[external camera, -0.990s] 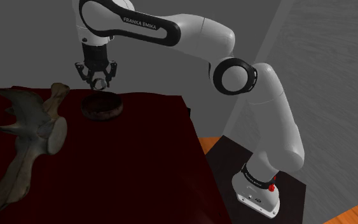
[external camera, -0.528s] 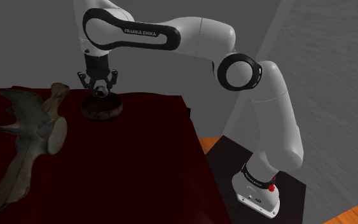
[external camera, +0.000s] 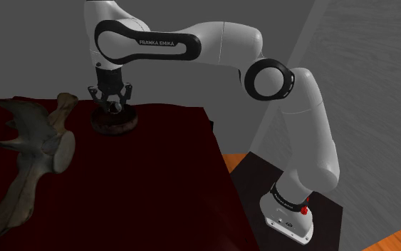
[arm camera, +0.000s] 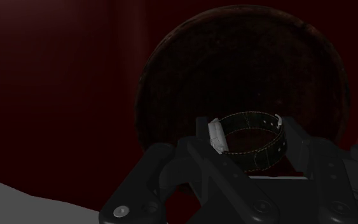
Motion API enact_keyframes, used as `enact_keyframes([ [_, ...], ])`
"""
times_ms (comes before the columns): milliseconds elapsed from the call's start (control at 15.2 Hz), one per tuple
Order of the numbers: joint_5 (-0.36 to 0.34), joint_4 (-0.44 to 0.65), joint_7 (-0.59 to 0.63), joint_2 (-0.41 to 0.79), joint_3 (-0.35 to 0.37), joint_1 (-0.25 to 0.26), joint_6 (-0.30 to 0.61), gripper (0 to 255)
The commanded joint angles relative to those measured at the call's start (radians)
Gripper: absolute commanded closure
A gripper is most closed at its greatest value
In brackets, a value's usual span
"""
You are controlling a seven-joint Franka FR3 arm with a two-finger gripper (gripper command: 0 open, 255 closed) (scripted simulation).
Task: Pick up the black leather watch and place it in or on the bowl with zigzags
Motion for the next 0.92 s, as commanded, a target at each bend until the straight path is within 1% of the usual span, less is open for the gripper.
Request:
enact_keyframes([
  [0,0.000,-0.001,0.000,0.000,0.000,0.000,0.001,255],
  [66,0.000,-0.001,0.000,0.000,0.000,0.000,0.001,255],
  [132,0.000,-0.001,0.000,0.000,0.000,0.000,0.001,0],
  [462,0.000,-0.001,0.000,0.000,0.000,0.000,0.001,0],
  [726,-0.010,0.212,-0.014,0.045,-0.006,0.043,-0.161,0],
  [858,-0.009,0.213,-0.015,0.045,-0.007,0.044,-0.161,0],
])
